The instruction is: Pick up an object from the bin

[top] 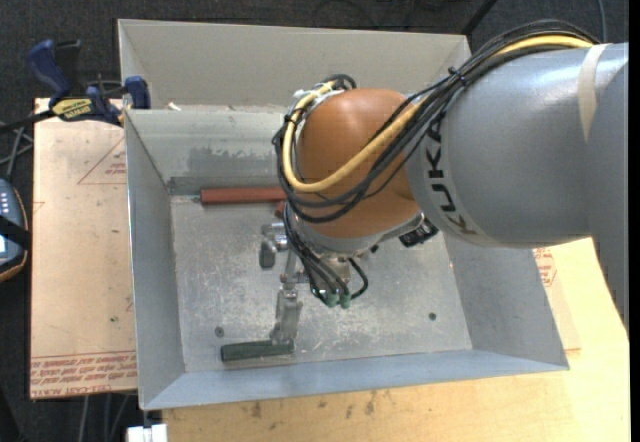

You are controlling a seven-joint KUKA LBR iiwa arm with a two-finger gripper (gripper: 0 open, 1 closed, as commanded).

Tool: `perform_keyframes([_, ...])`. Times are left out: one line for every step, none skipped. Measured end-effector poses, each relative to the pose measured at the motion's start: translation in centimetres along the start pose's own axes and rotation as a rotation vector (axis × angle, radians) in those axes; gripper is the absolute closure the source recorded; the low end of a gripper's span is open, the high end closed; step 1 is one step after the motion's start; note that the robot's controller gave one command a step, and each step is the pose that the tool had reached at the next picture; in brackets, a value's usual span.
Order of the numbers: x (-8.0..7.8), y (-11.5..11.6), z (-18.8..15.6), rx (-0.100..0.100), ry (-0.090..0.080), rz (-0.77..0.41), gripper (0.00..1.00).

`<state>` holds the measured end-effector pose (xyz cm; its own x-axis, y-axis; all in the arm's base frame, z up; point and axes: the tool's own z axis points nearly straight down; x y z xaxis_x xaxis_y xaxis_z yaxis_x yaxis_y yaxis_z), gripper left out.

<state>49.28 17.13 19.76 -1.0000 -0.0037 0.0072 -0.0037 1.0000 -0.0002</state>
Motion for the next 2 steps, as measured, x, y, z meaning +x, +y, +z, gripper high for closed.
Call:
perform_keyframes([-0.2,-0.1,-0.3,-0.001,-0.007,0.003,0.00])
perform_keyframes([-0.5,0.3,3.7,-0.002,-0.013,-0.072,0.00])
